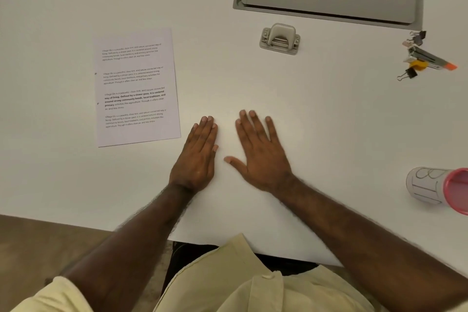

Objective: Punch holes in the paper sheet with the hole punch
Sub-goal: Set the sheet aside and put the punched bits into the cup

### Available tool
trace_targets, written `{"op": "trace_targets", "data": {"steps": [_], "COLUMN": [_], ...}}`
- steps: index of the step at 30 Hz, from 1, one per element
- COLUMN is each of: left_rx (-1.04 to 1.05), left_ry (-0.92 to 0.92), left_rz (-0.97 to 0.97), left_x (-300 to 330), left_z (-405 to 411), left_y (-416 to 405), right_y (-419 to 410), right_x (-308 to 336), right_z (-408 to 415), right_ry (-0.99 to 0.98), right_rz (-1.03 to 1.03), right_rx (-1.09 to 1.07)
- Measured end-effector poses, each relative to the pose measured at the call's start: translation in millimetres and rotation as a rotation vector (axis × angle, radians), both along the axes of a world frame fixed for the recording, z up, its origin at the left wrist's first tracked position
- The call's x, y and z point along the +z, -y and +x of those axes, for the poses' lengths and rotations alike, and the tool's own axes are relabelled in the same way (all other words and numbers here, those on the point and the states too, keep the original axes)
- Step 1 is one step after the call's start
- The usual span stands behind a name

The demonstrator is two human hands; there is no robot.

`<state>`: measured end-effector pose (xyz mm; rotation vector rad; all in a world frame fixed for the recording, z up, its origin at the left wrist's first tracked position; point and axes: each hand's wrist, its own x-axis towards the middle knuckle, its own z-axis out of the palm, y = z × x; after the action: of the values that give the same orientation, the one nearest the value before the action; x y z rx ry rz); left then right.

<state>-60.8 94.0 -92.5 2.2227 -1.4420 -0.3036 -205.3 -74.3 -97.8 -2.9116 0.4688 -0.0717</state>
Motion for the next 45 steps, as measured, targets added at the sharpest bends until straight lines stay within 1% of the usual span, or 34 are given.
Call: {"op": "trace_targets", "data": {"steps": [3,5,8,10,11,14,20,24,26,29,33,38,40,42,44,45], "left_rx": [0.004,0.001,-0.008,-0.012,-0.006,0.018,0.017,0.014,0.02,0.019,0.016,0.015,0.025,0.028,0.03,0.029], "left_ry": [-0.005,-0.008,-0.009,-0.031,-0.043,-0.06,-0.02,0.003,-0.002,-0.007,-0.007,-0.028,-0.037,-0.045,-0.048,-0.047], "left_rz": [0.008,0.011,0.009,0.016,0.025,0.036,0.034,0.027,0.036,0.033,0.028,0.026,0.027,0.028,0.031,0.034], "left_x": [2.4,4.0,5.2,5.1,5.0,3.6,2.8,4.3,5.3,6.6,5.9,5.8,6.3,7.0,7.5,7.3], "left_z": [-0.9,-0.7,-1.3,-0.6,-0.3,0.0,-1.0,-2.4,-2.6,-2.3,-2.0,-1.3,-1.3,-2.3,-2.4,-2.3], "left_y": [0.3,0.3,1.3,1.9,2.1,1.5,1.8,2.2,2.5,2.6,2.3,1.8,1.6,2.1,2.3,2.2], "right_y": [17.1,18.8,3.1,-14.5,-21.1,-18.9,14.3,45.9,59.9,70.3,65.9,44.1,38.5,33.0,22.4,14.1], "right_x": [-0.9,-0.7,1.7,2.4,1.9,0.7,6.9,16.8,21.4,21.7,17.5,15.1,17.0,19.7,20.6,20.3], "right_z": [0.7,-3.1,-2.8,2.7,6.7,20.0,26.4,29.0,32.4,31.9,12.3,-37.3,-49.9,-60.7,-73.0,-79.0], "right_ry": [-0.004,0.017,0.067,0.056,0.042,0.013,0.0,0.079,0.056,-0.013,-0.017,0.013,0.012,0.033,0.061,0.064], "right_rz": [-0.031,-0.028,0.006,0.035,0.044,0.034,-0.04,0.013,0.054,0.081,0.107,0.133,0.183,0.243,0.24,0.227], "right_rx": [-0.075,-0.078,0.061,0.157,0.173,0.128,0.022,-0.023,-0.035,0.026,0.101,0.161,0.151,0.087,0.056,0.074]}}
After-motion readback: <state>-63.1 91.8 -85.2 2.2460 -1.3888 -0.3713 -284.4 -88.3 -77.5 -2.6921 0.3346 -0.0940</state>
